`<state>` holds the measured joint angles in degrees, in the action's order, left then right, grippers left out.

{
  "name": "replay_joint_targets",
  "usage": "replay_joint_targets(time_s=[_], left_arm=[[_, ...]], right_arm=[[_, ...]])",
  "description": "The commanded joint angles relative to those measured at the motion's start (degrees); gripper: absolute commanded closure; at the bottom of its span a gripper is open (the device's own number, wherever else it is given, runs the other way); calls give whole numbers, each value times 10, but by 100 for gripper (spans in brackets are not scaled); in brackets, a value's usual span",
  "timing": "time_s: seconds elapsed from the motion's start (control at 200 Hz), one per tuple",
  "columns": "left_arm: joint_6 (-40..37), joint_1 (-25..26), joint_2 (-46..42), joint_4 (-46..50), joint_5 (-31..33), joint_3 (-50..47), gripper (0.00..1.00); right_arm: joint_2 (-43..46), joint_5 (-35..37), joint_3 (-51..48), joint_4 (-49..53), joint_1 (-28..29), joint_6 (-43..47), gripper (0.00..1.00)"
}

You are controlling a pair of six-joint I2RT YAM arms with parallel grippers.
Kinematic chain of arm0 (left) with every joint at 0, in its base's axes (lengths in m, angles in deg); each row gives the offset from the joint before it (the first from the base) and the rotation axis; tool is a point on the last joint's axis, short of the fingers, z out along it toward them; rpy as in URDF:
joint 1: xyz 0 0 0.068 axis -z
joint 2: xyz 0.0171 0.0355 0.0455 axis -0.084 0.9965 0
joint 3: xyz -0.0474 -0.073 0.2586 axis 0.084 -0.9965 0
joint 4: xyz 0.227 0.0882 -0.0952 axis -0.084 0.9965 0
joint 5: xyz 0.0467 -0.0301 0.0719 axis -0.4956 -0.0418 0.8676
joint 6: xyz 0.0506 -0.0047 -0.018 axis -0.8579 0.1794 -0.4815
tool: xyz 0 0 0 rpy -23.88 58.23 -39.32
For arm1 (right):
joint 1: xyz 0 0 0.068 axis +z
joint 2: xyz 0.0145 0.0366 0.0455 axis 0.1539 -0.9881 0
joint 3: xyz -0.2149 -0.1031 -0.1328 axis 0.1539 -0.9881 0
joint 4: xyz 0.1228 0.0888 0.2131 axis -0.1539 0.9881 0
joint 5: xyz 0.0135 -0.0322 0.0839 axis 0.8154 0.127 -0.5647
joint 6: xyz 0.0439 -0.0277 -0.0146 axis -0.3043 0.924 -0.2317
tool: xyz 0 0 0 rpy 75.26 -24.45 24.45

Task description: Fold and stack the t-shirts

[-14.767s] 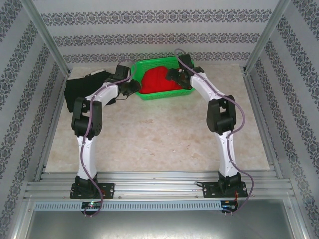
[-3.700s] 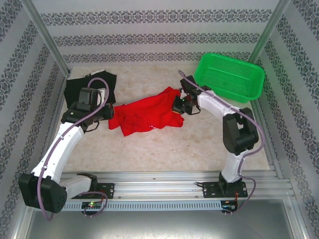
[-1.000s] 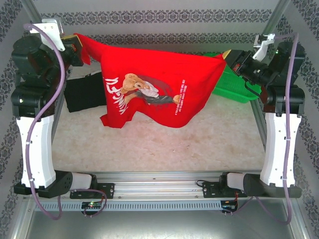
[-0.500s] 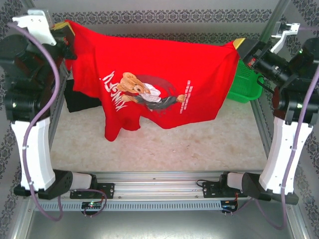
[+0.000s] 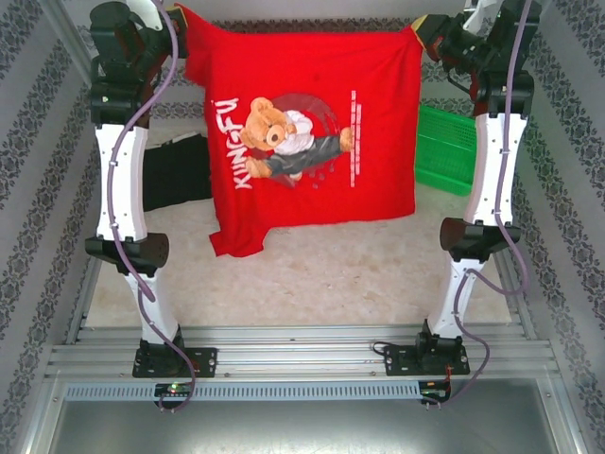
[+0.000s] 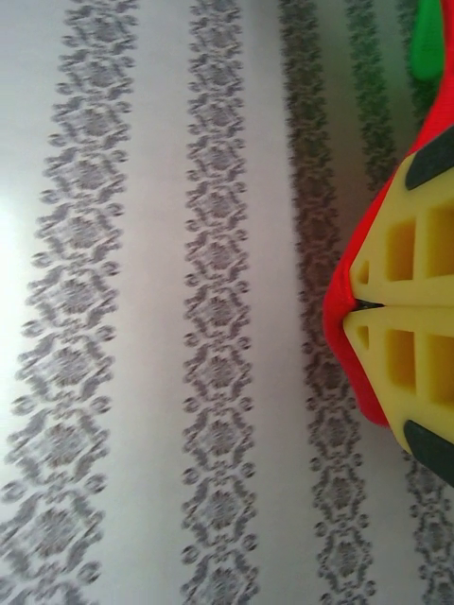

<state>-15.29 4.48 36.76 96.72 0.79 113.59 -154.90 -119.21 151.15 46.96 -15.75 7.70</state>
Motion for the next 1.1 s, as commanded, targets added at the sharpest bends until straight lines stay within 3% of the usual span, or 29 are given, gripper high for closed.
replay_joint_targets(time_s=[0.0,0.315,0.54,0.659,0.729,0.829,0.904,0.944,1.039,1.099], left_arm=[[39,-31,-26,-147,-7,43,100],[52,-87,-39,-232,0,41,100],[34,-104,-80,-192,-29,-29,100],[18,-105,-149,-186,-56,-160,100],[26,-105,-223,-227,-52,-313,100],[63,-105,-327,-306,-44,-533,100],[105,-104,-379,-304,-51,-638,100],[130,-101,-394,-296,-87,-683,100],[152,-35,-409,-241,-117,-745,100],[132,37,-404,-206,-109,-768,87]], right_arm=[[-11,7,26,-147,-18,-92,100],[-17,83,-3,-355,-34,-118,100],[-19,30,-43,-310,-33,-82,100],[11,-6,-106,-170,-26,24,100],[58,-4,-207,-105,-20,93,100],[164,-4,-447,-180,-16,92,100],[223,-6,-581,-230,-17,83,100],[247,-3,-628,-233,-15,90,100],[288,7,-689,-206,-15,120,100],[309,23,-711,-182,-16,140,100]])
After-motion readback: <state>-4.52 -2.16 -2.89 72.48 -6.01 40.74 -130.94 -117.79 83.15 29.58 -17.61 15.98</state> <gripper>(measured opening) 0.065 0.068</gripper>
